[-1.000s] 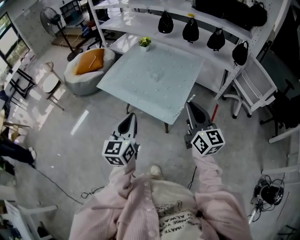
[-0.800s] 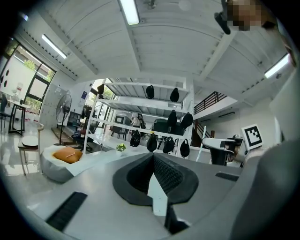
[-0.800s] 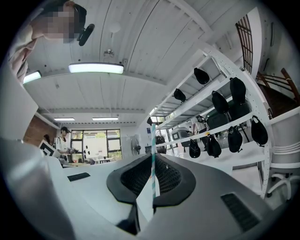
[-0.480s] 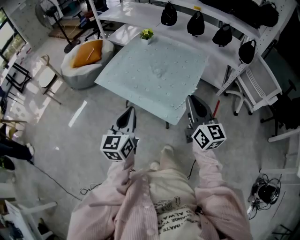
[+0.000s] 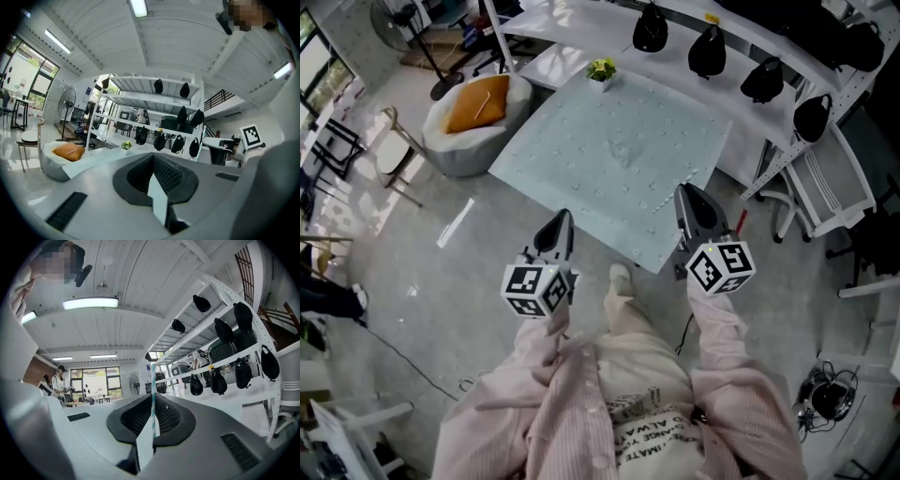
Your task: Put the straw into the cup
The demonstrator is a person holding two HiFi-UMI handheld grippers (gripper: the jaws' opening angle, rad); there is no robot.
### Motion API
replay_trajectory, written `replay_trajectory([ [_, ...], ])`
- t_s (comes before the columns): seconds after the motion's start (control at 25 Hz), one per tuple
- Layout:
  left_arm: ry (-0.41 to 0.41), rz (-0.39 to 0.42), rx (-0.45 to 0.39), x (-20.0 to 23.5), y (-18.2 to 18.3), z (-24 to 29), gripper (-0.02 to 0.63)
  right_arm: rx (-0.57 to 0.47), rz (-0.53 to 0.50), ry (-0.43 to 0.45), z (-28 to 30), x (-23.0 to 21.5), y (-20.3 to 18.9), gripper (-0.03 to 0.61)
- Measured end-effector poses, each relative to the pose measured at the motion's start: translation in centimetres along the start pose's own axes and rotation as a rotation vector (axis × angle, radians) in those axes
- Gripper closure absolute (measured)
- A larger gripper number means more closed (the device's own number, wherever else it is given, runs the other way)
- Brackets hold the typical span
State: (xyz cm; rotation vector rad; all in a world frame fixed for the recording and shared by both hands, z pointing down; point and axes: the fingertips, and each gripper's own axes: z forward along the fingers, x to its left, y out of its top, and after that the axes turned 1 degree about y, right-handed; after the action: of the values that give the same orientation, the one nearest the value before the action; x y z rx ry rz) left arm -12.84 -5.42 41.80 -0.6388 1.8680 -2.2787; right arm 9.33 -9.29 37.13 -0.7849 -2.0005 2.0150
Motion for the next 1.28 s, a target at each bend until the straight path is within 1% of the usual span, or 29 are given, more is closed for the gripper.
replay_trajectory([
  [0.52, 0.029, -0.06, 0.047, 4.5, 1.0, 11.0, 0.617, 0.045, 0.023, 0.018, 11.5, -6.1, -0.2, 0.56],
  [0.72, 0.045, -0.103, 0.05, 5.6, 1.2, 14.3, 0.617, 0.05, 0.034, 0.03, 14.9, -8.1, -0.3, 0.56],
  [0.88, 0.05, -0.082, 0.084, 6.5, 0.7, 16.7, 0.617, 0.05, 0.05, 0.033, 17.4, -9.7, -0.3, 0.56],
  [1.0, 0.059, -0.105, 0.096, 7.1, 0.7, 18.3, 0.617, 0.052, 0.068, 0.035, 19.1, -10.8, -0.4, 0.56],
  [1.28, 0.077, -0.123, 0.141, 8.3, -0.3, 21.1, 0.617, 0.056, 0.116, 0.033, 22.2, -12.6, -1.4, 0.56],
])
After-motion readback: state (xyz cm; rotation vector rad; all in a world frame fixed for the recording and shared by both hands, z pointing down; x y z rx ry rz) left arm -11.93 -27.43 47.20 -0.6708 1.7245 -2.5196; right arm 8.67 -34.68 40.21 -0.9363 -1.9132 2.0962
